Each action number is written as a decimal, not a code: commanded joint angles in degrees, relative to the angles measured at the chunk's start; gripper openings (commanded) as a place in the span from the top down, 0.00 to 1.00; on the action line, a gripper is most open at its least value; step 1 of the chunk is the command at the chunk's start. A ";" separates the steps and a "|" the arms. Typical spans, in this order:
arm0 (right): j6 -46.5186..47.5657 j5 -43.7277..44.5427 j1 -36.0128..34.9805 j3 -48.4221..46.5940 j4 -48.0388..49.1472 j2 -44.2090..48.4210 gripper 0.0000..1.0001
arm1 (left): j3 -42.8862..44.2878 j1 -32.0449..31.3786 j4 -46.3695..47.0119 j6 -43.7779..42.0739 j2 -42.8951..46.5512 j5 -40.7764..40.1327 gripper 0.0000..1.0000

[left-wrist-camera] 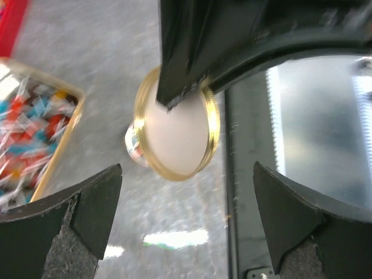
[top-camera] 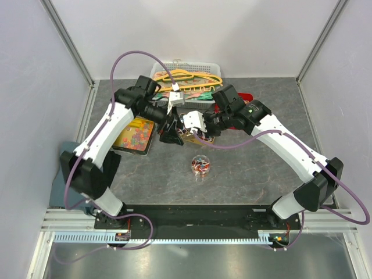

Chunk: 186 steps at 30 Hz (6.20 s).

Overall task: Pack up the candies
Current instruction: Pick up the bottle lid at the center of the board.

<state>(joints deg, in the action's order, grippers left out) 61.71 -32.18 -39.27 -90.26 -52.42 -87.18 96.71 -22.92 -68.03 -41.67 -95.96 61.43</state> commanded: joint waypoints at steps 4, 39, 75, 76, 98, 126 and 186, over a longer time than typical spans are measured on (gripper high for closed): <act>-16.27 0.02 -0.20 2.63 11.90 1.92 0.90 | -13.03 -3.01 22.23 12.66 11.41 -16.43 0.01; -29.01 -30.92 10.44 2.63 17.27 -1.15 0.88 | -19.89 -5.03 34.54 16.36 18.71 -8.70 0.41; -54.22 20.22 12.37 6.59 25.36 10.45 0.03 | -12.34 -3.28 34.46 25.23 12.20 -4.39 0.98; -54.94 20.84 12.37 6.41 24.92 10.53 0.06 | -11.63 -3.19 34.46 25.84 11.77 -4.21 0.98; -27.17 34.12 -2.04 10.11 22.37 17.66 0.03 | 6.12 -0.11 35.07 42.81 -2.91 12.22 0.98; -23.83 48.62 -11.89 5.89 27.46 9.13 0.08 | 4.02 -0.11 37.27 46.50 -5.73 18.82 0.98; -24.97 47.92 -12.85 5.53 26.32 7.72 0.02 | 2.87 -0.11 37.53 46.42 -5.55 18.73 0.98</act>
<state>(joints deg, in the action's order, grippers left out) 36.56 14.02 -51.81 -85.12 -28.64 -79.48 99.35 -22.90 -32.32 3.22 -101.67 78.39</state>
